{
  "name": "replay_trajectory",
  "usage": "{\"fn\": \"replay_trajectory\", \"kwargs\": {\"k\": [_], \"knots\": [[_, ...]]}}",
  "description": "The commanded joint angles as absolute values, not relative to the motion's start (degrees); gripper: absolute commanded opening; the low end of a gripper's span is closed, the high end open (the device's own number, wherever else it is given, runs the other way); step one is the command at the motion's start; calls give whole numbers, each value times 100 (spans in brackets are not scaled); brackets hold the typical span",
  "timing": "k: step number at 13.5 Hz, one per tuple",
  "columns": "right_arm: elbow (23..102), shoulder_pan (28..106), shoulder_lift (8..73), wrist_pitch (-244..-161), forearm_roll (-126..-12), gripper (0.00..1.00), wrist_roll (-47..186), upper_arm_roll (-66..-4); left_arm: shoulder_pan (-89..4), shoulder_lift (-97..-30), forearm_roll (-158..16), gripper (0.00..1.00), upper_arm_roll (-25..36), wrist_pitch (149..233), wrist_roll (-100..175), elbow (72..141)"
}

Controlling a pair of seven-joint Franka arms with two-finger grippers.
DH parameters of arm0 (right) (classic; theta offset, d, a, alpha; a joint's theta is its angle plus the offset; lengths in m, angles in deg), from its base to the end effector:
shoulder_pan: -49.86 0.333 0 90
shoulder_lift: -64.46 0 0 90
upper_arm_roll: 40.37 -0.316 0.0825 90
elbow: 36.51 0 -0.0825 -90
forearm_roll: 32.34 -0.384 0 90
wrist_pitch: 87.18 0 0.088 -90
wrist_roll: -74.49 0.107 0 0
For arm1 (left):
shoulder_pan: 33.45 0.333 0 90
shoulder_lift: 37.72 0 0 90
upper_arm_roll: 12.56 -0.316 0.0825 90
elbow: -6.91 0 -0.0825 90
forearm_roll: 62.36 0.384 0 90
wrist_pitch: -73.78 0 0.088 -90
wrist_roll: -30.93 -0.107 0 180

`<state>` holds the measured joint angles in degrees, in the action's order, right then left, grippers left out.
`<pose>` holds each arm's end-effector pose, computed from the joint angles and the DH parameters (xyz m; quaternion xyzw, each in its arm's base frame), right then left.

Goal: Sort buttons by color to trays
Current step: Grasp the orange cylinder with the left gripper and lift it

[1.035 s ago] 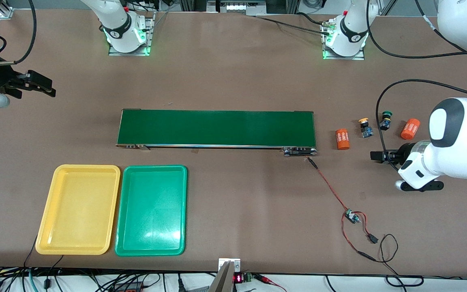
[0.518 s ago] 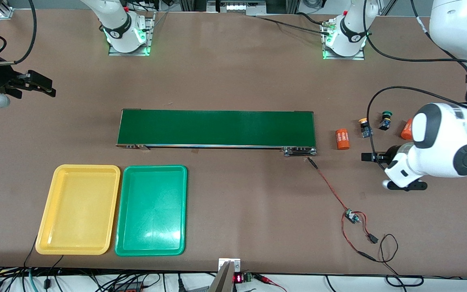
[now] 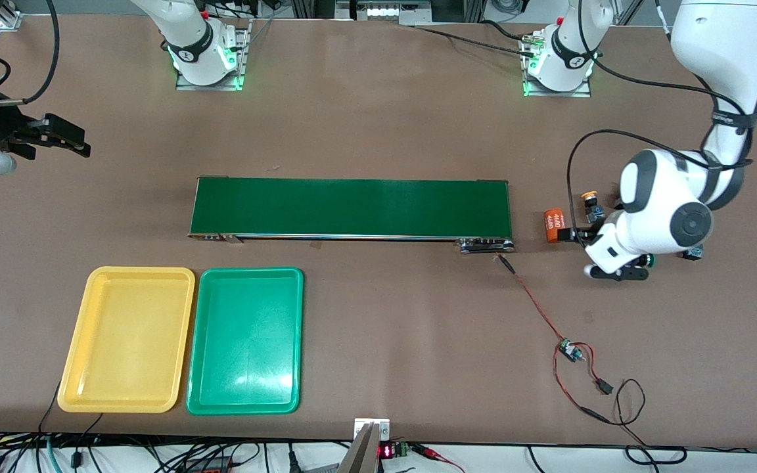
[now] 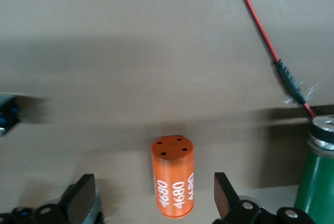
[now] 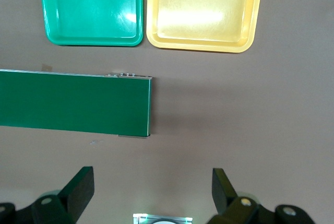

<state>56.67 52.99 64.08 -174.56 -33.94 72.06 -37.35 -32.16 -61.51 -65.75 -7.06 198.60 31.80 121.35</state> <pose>0.5489 0.0042 0.5911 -0.9982 -0.0220 0.0536 0.0149 0.5797 -0.0440 0.2341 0.9923 -0.0076 -0.1178 0.0366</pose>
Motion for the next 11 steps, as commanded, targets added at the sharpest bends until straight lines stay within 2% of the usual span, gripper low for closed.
{"fn": "replay_trajectory", "kwargs": {"k": [1, 9, 11], "knots": [[5683, 5284, 6428, -17490, -3436, 100, 7265, -3765, -3178, -5864, -6649, 100, -526, 20577, 3242, 12881], [5683, 5284, 6428, -17481, -3436, 100, 7265, -3765, -3152, -6373, -6640, 100, -526, 20614, 3163, 12855], [5683, 5284, 6428, -17481, -3436, 100, 7265, -3765, -3116, -6418, -6640, 84, -526, 20614, 3180, 12855]]}}
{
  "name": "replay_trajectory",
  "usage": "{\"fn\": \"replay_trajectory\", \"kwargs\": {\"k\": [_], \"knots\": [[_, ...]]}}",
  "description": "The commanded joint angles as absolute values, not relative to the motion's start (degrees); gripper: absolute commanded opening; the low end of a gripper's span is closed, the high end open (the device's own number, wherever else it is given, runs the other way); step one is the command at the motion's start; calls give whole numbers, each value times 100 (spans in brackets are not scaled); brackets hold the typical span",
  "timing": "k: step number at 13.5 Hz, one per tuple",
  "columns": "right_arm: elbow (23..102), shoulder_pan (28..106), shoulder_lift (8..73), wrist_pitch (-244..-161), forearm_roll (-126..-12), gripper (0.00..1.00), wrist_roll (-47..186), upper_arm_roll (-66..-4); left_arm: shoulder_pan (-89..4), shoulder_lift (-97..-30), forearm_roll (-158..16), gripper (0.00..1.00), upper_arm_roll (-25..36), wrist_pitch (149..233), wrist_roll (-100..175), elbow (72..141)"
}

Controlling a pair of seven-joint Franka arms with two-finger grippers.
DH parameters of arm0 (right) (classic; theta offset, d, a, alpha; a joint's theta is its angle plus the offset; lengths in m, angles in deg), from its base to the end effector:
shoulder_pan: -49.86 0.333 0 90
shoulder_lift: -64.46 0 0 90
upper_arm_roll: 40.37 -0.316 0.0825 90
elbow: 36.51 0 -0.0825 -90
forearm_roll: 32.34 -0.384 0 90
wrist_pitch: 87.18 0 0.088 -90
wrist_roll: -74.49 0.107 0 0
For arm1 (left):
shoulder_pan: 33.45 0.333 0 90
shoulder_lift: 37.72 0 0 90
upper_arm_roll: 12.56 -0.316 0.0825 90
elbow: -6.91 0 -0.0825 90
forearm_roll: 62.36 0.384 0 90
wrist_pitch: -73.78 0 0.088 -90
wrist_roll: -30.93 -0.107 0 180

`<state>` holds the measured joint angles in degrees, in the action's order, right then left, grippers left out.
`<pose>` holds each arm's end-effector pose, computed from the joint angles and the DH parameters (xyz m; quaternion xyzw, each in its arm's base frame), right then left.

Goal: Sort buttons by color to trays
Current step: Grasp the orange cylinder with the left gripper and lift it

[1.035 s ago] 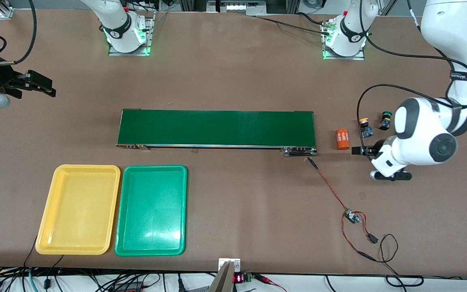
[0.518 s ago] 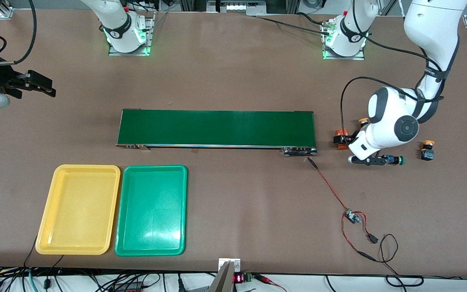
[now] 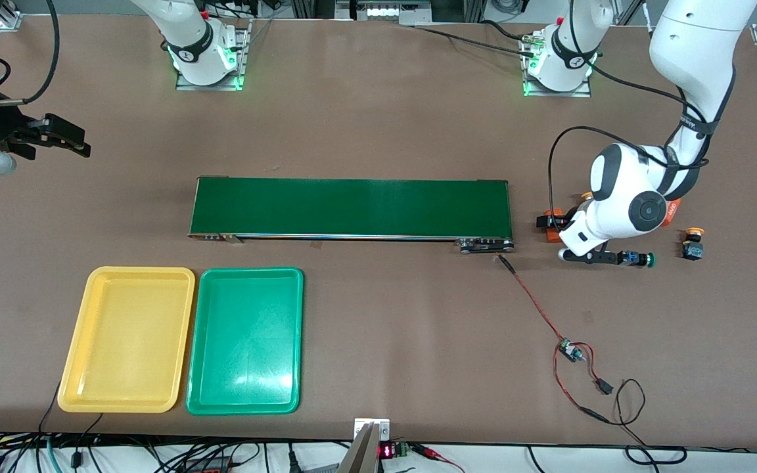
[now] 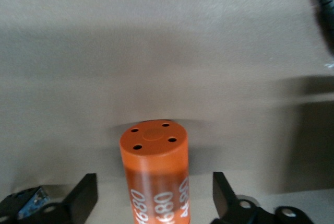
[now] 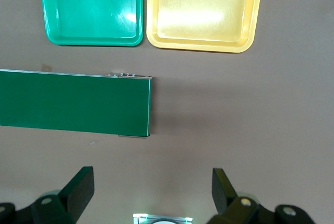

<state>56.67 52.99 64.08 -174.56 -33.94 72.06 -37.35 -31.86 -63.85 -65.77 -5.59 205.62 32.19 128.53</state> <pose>0.5489 0.0042 0.5911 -0.9982 -0.0220 0.0536 0.0149 0.5411 -0.0540 0.1745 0.9894 -0.0104 -0.1396 0.0385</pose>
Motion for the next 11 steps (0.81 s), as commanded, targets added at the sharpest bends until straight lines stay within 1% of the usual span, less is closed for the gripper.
{"fn": "replay_trajectory", "kwargs": {"k": [1, 2, 3, 4, 5, 7, 8, 11], "knots": [[5683, 5284, 6428, -17481, -3436, 100, 7265, -3765, -3116, -6409, -6640, 60, -517, 20588, 3233, 12838], [5675, 5284, 6428, -17481, -3436, 100, 7265, -3765, -3134, -6400, -6640, 37, -526, 20553, 3242, 12837], [5675, 5284, 6428, -17490, -3436, 100, 7265, -3765, -3143, -6365, -6640, 18, -517, 20535, 3251, 12829], [5675, 5284, 6428, -17490, -3436, 100, 7265, -3765, -3169, -6339, -6640, 4, -517, 20491, 3259, 12811], [5683, 5284, 6428, -17490, -3436, 100, 7265, -3765, -3169, -6330, -6640, 0, -517, 20421, 3260, 12681], [5675, 5284, 6428, -17490, -3436, 100, 7265, -3765, -3143, -6286, -6570, 0, -544, 20045, 3190, 12347], [5675, 5284, 6428, -17490, -3436, 100, 7265, -3765, -3125, -6147, -6552, 0, -552, 19886, 3111, 12215], [5683, 5284, 6428, -17490, -3436, 100, 7265, -3765, -3160, -5760, -6508, 0, -491, 19797, 2008, 12204]]}}
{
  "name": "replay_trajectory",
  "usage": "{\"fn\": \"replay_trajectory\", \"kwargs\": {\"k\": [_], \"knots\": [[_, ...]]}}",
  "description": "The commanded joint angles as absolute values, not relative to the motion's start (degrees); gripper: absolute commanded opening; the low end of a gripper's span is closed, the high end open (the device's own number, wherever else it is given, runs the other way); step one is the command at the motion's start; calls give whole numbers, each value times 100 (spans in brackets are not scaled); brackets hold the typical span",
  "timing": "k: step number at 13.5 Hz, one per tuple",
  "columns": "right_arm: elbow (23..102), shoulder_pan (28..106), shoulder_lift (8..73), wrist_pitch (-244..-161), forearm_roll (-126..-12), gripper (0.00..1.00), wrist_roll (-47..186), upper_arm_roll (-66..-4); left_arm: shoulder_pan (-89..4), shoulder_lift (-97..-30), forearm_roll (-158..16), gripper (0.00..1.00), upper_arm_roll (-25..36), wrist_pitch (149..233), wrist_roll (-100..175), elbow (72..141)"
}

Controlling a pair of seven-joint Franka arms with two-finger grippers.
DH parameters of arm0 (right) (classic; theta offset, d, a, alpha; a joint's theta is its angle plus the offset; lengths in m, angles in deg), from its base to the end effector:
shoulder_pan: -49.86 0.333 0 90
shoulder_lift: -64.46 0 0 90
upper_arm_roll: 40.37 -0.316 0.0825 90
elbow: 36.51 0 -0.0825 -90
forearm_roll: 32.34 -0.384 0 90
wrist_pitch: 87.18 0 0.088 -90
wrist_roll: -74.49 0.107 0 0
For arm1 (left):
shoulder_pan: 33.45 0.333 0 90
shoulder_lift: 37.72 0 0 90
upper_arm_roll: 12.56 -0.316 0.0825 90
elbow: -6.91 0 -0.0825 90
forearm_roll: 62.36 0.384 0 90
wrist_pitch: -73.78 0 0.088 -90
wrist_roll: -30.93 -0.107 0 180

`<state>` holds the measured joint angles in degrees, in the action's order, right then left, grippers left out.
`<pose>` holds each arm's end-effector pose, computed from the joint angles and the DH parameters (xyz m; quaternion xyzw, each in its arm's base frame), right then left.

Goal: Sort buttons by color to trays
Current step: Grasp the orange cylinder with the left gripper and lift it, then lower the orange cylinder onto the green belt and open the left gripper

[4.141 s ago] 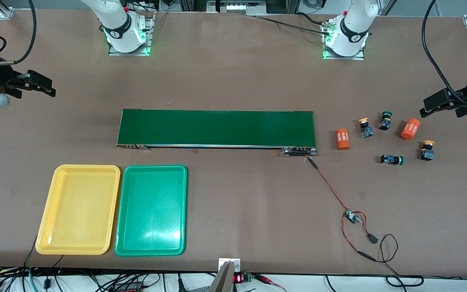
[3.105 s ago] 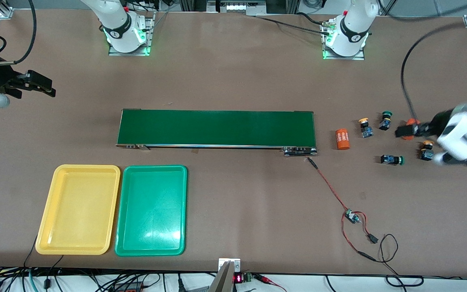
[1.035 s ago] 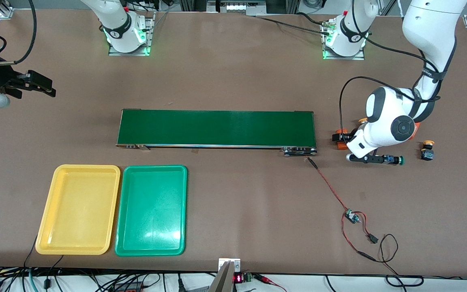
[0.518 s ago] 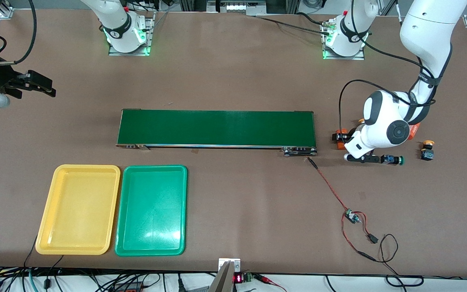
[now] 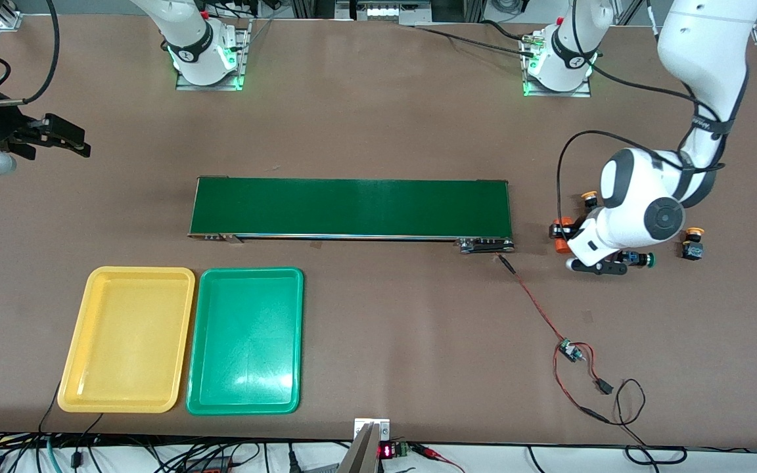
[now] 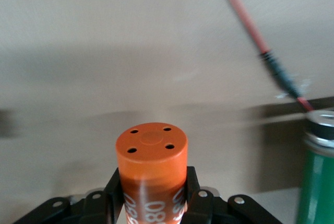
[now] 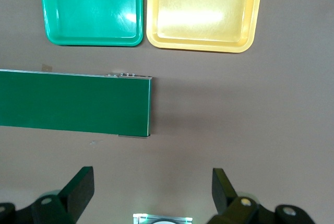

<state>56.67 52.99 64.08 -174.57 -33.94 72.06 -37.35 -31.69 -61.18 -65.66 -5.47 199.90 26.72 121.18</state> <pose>0.5490 0.0042 0.5912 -0.9982 -0.0220 0.0535 0.0149 0.5832 -0.0550 0.2407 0.9920 -0.0609 -0.1004 0.0454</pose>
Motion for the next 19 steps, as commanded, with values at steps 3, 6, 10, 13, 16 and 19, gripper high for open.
{"fn": "replay_trajectory", "kwargs": {"k": [3, 6, 10, 13, 16, 19], "knots": [[5683, 5284, 6428, -17490, -3436, 100, 7265, -3765, -3187, -5505, -6508, 0, -124, 19141, 301, 12231], [5675, 5284, 6428, -17490, -3436, 100, 7265, -3765, -3196, -5355, -6499, 0, 640, 18260, 236, 12169], [5675, 5284, 6428, -17490, -3436, 100, 7265, -3765, -3204, -5381, -6245, 0, 1020, 18223, -561, 12169], [5675, 5284, 6428, -17490, -3436, 100, 7265, -3765, -3213, -5424, -5903, 0, 1170, 18670, -1659, 12187], [5683, 5284, 6428, -17490, -3436, 100, 7265, -3765, -3239, -5757, -5884, 0, 1275, 19136, -2171, 12231], [5683, 5284, 6428, -17490, -3436, 100, 7265, -3765, -3449, -5899, -5779, 0, 1443, 19497, -2181, 12371]]}}
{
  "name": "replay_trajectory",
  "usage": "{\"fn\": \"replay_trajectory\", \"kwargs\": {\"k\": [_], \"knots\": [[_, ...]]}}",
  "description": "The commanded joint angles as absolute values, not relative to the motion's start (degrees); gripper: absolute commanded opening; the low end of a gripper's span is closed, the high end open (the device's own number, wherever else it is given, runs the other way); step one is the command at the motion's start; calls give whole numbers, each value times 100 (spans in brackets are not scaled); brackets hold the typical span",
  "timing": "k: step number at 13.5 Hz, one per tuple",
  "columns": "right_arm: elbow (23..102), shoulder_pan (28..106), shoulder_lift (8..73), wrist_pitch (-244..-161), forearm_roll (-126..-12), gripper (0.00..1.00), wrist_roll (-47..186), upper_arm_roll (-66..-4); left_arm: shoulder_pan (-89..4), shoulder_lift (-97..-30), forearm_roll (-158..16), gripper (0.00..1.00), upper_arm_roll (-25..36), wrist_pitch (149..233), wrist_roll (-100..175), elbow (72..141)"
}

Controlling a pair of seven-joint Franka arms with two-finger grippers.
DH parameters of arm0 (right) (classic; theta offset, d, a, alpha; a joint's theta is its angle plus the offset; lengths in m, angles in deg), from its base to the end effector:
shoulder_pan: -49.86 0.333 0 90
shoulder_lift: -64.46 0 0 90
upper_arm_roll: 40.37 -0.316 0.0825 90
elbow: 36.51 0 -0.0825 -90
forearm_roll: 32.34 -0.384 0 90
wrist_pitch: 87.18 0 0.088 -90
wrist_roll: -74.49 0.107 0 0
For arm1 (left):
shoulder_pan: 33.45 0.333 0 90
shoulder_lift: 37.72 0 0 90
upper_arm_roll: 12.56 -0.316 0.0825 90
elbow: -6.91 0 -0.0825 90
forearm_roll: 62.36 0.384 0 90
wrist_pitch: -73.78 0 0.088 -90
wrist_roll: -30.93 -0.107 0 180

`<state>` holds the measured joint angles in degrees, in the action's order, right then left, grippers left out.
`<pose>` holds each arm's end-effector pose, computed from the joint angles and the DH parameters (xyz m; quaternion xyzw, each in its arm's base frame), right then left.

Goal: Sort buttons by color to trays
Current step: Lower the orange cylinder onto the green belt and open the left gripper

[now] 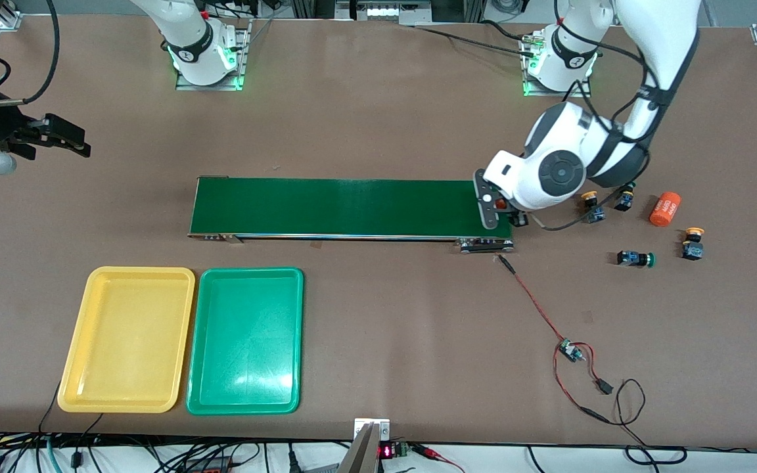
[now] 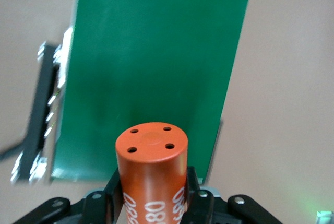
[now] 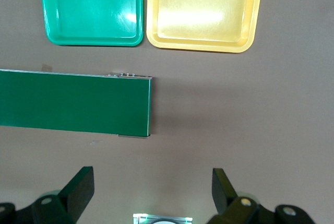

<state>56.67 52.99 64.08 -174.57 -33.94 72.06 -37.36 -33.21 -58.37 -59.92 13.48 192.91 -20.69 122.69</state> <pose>0.5490 0.0043 0.5912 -0.9982 -0.0221 0.0535 0.0149 0.5142 -0.2410 0.2696 0.7655 -0.6268 -0.1143 0.0894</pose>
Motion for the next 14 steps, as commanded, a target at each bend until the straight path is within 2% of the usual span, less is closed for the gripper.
{"fn": "replay_trajectory", "kwargs": {"k": [1, 5, 8, 9, 10, 11, 14], "knots": [[5675, 5284, 6428, -17490, -3436, 100, 7265, -3765, -3555, -5899, -5518, 0, 1443, 19585, -2172, 12380], [5683, 5284, 6428, -17490, -3436, 100, 7265, -3765, -3784, -5978, -4839, 1, 1443, 19594, -2093, 12380], [5675, 5284, 6428, -17490, -3436, 100, 7265, -3765, -3784, -6005, -4662, 17, 1443, 19594, -2093, 12380], [5683, 5284, 6428, -17481, -3436, 100, 7265, -3765, -3784, -6005, -4654, 33, 1443, 19594, -2093, 12372], [5675, 5284, 6428, -17490, -3436, 100, 7265, -3765, -3776, -6005, -4654, 63, 1443, 19594, -2093, 12354], [5683, 5284, 6428, -17490, -3436, 100, 7265, -3765, -3715, -5996, -4654, 100, 1451, 19603, -2171, 12328], [5675, 5284, 6428, -17490, -3436, 100, 7265, -3765, -3723, -5935, -4654, 100, 1460, 19568, -2111, 12284]]}}
